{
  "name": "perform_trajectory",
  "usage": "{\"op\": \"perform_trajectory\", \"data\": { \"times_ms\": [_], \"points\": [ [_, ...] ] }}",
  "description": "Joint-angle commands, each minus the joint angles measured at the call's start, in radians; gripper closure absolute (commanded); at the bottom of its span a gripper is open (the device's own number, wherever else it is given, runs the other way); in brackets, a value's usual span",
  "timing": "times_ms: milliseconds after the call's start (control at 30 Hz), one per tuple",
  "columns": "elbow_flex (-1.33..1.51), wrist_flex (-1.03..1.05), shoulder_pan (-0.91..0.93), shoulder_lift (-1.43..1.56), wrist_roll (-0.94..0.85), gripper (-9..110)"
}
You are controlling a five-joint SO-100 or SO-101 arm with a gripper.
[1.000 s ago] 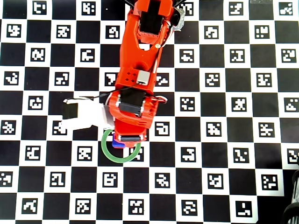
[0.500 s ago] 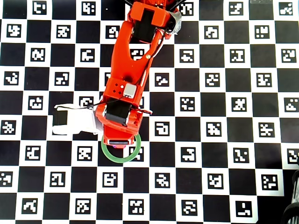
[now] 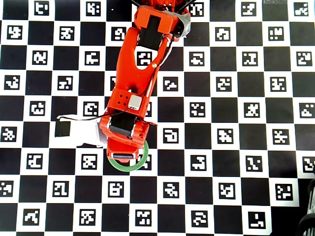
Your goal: Grab the red cube then put it in the green circle then put the blue cube on top and finally the orange cube on top
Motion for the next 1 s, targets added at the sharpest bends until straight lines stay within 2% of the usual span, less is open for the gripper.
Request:
{"op": "perform_trajectory", "data": {
  "times_ms": [0,967],
  "points": [
    [-0.069,-0.008,0.012,0.035,0.002,91],
    [0.055,-0.075,-0.006,0.091,0.04,91]
  ]
}}
